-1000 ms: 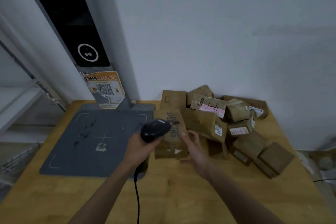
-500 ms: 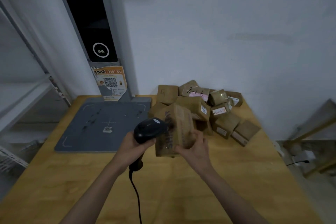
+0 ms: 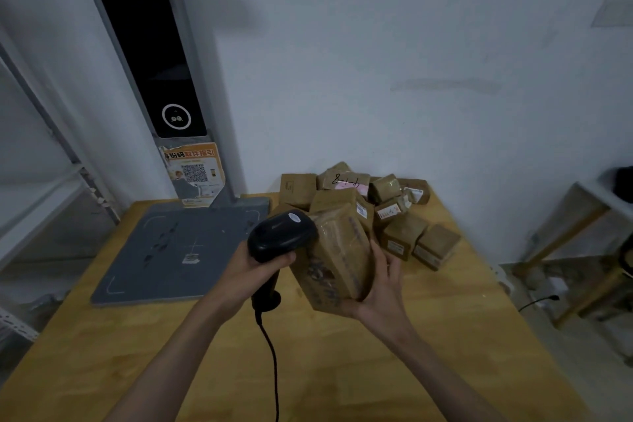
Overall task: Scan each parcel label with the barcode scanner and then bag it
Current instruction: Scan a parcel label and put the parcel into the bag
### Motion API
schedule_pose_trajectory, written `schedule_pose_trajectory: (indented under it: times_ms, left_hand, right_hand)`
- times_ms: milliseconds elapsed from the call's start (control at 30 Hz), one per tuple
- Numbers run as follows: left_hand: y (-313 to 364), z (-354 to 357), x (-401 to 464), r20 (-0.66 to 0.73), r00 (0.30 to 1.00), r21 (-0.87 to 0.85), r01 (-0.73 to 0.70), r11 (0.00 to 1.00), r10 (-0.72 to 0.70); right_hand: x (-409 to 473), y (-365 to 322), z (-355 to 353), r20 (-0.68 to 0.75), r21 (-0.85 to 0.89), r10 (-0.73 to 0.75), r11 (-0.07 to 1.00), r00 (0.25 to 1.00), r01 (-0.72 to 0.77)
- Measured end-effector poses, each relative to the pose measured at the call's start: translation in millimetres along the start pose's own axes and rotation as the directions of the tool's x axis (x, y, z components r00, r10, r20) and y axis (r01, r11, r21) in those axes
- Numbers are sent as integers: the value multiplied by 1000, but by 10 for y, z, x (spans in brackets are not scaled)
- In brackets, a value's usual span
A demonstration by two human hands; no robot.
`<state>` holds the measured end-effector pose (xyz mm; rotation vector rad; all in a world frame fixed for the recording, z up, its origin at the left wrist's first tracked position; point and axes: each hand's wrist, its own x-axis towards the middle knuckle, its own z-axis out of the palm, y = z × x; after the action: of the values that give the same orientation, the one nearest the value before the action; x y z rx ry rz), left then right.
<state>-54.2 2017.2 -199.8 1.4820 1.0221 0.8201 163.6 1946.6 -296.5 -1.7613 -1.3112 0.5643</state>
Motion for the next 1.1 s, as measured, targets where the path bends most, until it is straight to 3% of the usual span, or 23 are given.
schedule_pose_trajectory:
  times_ms: [267,433,667,767,900,1000,1100]
  left_hand:
    - [135,308,124,77,996,58,-46,997,41]
    - [111,405,212,25,996,109,-82,991,80]
    - [107,479,274,110,994,197,-30,980,9]
    - [125,551,312,115,993,171,-34,985,15]
    - [169,578,373,105,994,143,-32,989,17]
    - [224,538,431,69,998,103,-4,995,-3]
    - [274,466,508,20,999,17,29,999,-29]
  right_hand:
    - [250,349,-251,106,291,117,946,987,-143]
    - [489,292,-472,292,534,281,745,914,-400]
    - [759,152,-599,432,588,351,589,831,-554]
    - [791,44,-605,412,592,330,612,850,-524]
    - [770,-13,-599,298,554,278,729,913,-402]
    - [743,-26,-654,233,515,110,829,966,-219]
    - [783,45,-694,272,409,-102,913,957,-19]
